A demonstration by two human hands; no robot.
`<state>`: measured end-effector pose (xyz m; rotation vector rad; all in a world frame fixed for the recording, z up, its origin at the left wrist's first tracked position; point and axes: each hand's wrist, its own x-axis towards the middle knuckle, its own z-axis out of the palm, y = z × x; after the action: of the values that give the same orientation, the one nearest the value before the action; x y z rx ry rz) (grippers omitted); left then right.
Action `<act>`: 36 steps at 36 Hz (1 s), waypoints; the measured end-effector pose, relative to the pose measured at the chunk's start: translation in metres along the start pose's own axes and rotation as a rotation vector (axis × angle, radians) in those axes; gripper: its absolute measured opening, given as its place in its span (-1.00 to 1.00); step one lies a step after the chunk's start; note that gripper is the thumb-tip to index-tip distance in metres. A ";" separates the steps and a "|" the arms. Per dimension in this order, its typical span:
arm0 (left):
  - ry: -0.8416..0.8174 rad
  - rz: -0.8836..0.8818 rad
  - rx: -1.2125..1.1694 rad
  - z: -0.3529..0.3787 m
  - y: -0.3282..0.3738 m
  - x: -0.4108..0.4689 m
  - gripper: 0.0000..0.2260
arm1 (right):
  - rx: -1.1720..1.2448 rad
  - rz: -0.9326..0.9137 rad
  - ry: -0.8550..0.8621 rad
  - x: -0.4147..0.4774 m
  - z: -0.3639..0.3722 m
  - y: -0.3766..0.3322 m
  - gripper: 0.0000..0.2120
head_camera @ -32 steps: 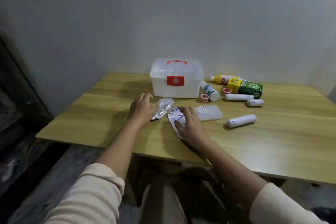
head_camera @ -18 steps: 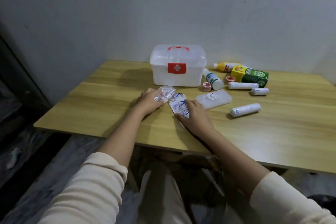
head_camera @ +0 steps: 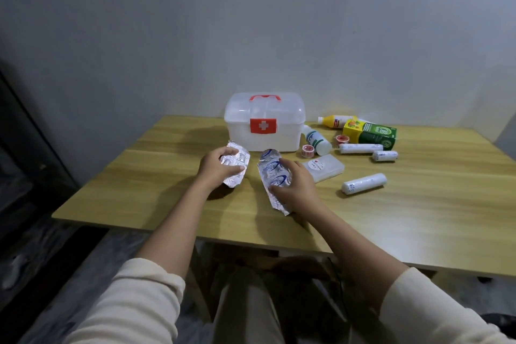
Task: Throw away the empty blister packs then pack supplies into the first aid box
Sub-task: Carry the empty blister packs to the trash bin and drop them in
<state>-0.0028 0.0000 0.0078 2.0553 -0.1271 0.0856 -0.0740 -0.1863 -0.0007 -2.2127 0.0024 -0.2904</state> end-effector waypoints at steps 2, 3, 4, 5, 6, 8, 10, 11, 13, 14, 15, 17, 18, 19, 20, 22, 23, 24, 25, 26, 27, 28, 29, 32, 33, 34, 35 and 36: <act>0.041 0.053 -0.050 0.001 0.014 0.001 -0.58 | 0.024 -0.011 0.047 0.001 -0.012 -0.004 -0.37; 0.052 0.082 -0.076 0.002 0.023 0.002 -0.59 | 0.042 -0.016 0.070 0.002 -0.020 -0.007 -0.37; 0.056 0.108 -0.099 0.004 0.032 0.004 -0.59 | 0.059 -0.024 0.092 0.004 -0.029 -0.009 -0.36; 0.049 0.137 -0.119 0.007 0.043 0.006 -0.60 | 0.076 -0.039 0.116 0.005 -0.039 -0.012 -0.36; 0.038 0.168 -0.137 0.010 0.054 0.008 -0.60 | 0.091 -0.051 0.140 0.006 -0.051 -0.014 -0.35; 0.007 0.228 -0.166 0.020 0.077 0.011 -0.61 | 0.112 -0.075 0.201 0.009 -0.076 -0.014 -0.34; -0.030 0.289 -0.199 0.036 0.101 0.015 -0.63 | 0.109 -0.096 0.267 0.011 -0.104 -0.010 -0.34; -0.051 0.313 -0.208 0.045 0.113 0.016 -0.64 | 0.101 -0.101 0.299 0.012 -0.119 -0.007 -0.34; -0.101 0.358 -0.225 0.068 0.136 0.018 -0.65 | 0.086 -0.104 0.371 0.012 -0.150 0.003 -0.35; -0.135 0.371 -0.238 0.081 0.148 0.018 -0.64 | 0.076 -0.107 0.411 0.011 -0.166 0.009 -0.35; -0.173 0.379 -0.248 0.095 0.160 0.018 -0.63 | 0.065 -0.105 0.449 0.009 -0.182 0.017 -0.35; -0.250 0.405 -0.275 0.126 0.182 0.016 -0.60 | 0.024 -0.082 0.514 0.002 -0.214 0.032 -0.35; -0.279 0.422 -0.287 0.142 0.192 0.014 -0.59 | -0.001 -0.060 0.543 -0.003 -0.230 0.040 -0.34; -0.308 0.433 -0.294 0.158 0.203 0.012 -0.59 | -0.020 -0.039 0.574 -0.008 -0.245 0.049 -0.34; -0.343 0.439 -0.306 0.176 0.213 0.008 -0.58 | -0.035 -0.014 0.605 -0.014 -0.260 0.059 -0.34; -0.440 0.424 -0.351 0.210 0.232 0.000 -0.58 | -0.074 0.040 0.667 -0.029 -0.287 0.078 -0.36; -0.492 0.418 -0.369 0.229 0.240 -0.005 -0.58 | -0.098 0.074 0.696 -0.040 -0.301 0.087 -0.36; -0.534 0.418 -0.376 0.246 0.248 -0.011 -0.58 | -0.116 0.101 0.722 -0.050 -0.312 0.095 -0.36; -0.574 0.423 -0.379 0.264 0.255 -0.017 -0.58 | -0.128 0.130 0.742 -0.061 -0.323 0.104 -0.35; -0.615 0.427 -0.382 0.284 0.262 -0.025 -0.57 | -0.135 0.159 0.760 -0.074 -0.334 0.112 -0.33; -0.658 0.424 -0.384 0.302 0.268 -0.034 -0.57 | -0.138 0.194 0.782 -0.087 -0.344 0.123 -0.30; -0.699 0.423 -0.381 0.322 0.274 -0.044 -0.56 | -0.137 0.229 0.806 -0.101 -0.353 0.133 -0.29; -0.740 0.424 -0.373 0.341 0.279 -0.054 -0.56 | -0.137 0.270 0.832 -0.116 -0.362 0.143 -0.31; -0.850 0.452 -0.333 0.396 0.292 -0.088 -0.54 | -0.161 0.390 0.929 -0.159 -0.387 0.175 -0.35; -0.883 0.470 -0.320 0.414 0.296 -0.100 -0.54 | -0.167 0.429 0.953 -0.174 -0.395 0.186 -0.35; -0.914 0.493 -0.300 0.431 0.300 -0.113 -0.54 | -0.173 0.467 0.974 -0.188 -0.401 0.195 -0.35; -0.944 0.524 -0.272 0.447 0.304 -0.126 -0.54 | -0.177 0.510 0.993 -0.203 -0.406 0.205 -0.34; -0.971 0.556 -0.244 0.463 0.307 -0.140 -0.54 | -0.179 0.546 1.012 -0.217 -0.411 0.214 -0.33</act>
<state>-0.1778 -0.5445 0.0437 1.6025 -1.2343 -0.5665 -0.3495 -0.6166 0.0273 -1.9046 1.1833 -1.0766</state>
